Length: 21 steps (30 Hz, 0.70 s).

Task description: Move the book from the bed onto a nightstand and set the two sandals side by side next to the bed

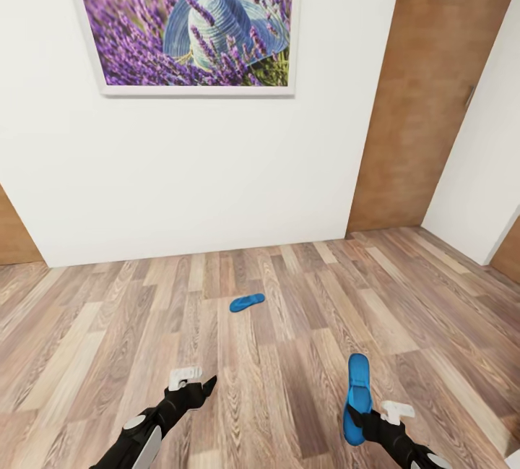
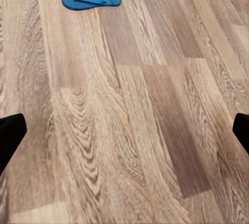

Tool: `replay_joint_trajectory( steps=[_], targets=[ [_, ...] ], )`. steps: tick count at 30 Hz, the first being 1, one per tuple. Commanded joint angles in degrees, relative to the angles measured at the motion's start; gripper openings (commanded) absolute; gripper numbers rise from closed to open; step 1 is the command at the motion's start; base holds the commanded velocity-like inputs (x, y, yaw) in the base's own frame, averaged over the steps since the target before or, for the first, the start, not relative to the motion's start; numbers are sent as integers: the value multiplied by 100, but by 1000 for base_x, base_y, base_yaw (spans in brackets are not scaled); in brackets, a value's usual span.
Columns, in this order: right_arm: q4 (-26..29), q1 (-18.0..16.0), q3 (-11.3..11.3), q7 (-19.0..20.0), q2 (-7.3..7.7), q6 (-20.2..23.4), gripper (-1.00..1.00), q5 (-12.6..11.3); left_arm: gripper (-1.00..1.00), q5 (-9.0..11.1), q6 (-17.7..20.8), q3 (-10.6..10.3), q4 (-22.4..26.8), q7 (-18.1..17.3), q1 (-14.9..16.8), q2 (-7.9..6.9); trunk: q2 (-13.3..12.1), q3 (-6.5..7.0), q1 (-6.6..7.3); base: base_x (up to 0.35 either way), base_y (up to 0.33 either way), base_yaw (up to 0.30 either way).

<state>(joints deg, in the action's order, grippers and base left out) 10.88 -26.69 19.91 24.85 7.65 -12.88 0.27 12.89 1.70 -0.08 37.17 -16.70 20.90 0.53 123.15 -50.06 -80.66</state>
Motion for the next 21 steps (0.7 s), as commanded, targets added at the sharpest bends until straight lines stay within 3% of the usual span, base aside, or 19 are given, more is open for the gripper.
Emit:
replay_joint_trajectory(
  steps=[1,21],
  targets=[
    [-7,-6,39,37,0,-10,-100,-1,100,56,17,-1,2,-17,2,0,2,-5,-2,310,-104,0],
    [-7,-5,39,37,0,-10,-100,-1,100,55,21,-1,1,-17,2,0,2,-5,-2,292,-136,0]
  ],
)
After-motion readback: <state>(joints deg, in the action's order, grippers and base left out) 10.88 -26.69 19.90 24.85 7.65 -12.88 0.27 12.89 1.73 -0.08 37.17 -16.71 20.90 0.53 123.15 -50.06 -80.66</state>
